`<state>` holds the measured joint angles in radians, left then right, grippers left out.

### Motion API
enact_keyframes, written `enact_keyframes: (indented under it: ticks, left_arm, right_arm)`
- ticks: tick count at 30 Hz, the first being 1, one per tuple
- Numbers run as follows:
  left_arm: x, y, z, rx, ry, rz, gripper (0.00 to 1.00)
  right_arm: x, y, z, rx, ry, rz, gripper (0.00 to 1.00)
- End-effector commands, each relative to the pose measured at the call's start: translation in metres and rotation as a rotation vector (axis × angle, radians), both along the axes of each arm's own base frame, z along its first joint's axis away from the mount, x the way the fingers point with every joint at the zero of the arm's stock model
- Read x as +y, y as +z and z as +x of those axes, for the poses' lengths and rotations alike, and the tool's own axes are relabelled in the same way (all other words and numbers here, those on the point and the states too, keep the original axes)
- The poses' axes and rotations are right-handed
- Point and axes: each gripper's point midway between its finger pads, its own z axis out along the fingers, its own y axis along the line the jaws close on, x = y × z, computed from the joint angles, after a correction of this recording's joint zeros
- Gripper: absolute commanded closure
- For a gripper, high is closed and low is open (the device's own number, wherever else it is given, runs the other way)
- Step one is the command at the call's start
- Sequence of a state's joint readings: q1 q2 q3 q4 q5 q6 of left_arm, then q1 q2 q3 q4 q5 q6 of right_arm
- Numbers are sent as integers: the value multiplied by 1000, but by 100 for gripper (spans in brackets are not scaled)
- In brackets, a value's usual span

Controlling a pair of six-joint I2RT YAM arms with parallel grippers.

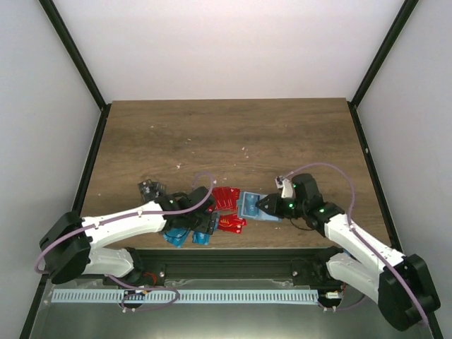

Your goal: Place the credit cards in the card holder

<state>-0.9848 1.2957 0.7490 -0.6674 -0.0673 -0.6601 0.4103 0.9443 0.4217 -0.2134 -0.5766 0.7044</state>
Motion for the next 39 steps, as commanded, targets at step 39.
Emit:
enact_keyframes:
  ticks: [39]
  left_arm:
    - [2, -34, -42, 61, 82, 82, 18]
  right_arm:
    - [48, -25, -28, 30, 108, -207, 64]
